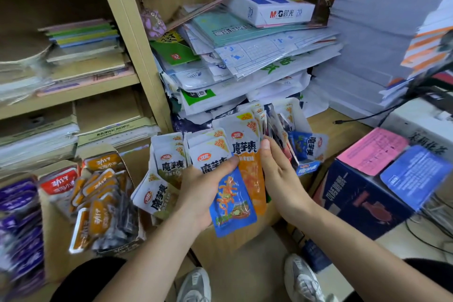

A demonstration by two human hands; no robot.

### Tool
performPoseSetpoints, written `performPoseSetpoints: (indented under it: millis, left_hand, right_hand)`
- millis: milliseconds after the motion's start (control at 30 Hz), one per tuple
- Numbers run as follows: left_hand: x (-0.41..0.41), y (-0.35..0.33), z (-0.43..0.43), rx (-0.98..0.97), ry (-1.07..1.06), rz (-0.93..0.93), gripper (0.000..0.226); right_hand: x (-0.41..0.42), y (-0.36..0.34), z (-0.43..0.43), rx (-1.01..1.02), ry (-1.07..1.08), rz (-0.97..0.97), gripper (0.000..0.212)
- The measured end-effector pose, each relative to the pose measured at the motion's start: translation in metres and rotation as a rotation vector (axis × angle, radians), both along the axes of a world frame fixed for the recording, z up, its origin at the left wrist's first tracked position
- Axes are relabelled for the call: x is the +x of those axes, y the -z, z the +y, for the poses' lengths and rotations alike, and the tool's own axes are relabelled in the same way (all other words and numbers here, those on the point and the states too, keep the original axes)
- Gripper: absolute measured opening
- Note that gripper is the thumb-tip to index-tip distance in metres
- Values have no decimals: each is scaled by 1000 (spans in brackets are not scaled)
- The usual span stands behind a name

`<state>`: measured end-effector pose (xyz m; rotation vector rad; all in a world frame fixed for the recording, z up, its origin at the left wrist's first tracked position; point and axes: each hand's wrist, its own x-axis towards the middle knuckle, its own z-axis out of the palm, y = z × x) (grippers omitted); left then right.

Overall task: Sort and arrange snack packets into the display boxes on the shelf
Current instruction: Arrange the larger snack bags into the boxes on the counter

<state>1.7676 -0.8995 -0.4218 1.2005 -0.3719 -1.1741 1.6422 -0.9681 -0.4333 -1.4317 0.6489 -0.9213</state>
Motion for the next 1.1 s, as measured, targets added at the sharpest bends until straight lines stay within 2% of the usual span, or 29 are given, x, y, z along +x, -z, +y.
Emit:
performPoseSetpoints:
  millis: [67, 167, 200, 300, 500, 667, 733, 833, 967, 1100]
  left_hand:
    - [1, -1, -1, 4, -42, -21, 28]
    - [3, -1, -3, 10, -103, -46, 32]
    - [3, -1, -3, 17, -104, -41, 33]
    - [4, -2, -4, 44, -73, -2, 34]
    - [3, 2, -4, 69, -29, -7, 42]
    - [-2, 2, -2, -8, 17, -143, 47]
    - [-2, 5, -2, -6, -30, -193, 39]
    - [2, 5, -5, 19, -113, -179, 27]
    - [16, 1, -7, 43, -228, -111, 31]
    - [36, -2, -7, 18, -326, -86, 31]
  right_hand:
    - [-3, -2, 0, 10, -71, -24, 22]
    - [-6, -1, -3, -56, -13, -29, 42]
    - [-6, 1, -4, -64, 28, -32, 41]
    - [-9, 4, -7, -69, 137, -60, 26]
    - [-18, 0, -15, -108, 311, 11, 16]
    - [-19, -3, -20, 55, 382, 2, 29]
    - [-18, -3, -19, 123, 347, 15, 30]
    - [-19, -1, -20, 262, 280, -24, 32]
    - [-25, -4, -30, 495, 338, -117, 24]
    - [-37, -7, -45, 625, 360, -95, 16]
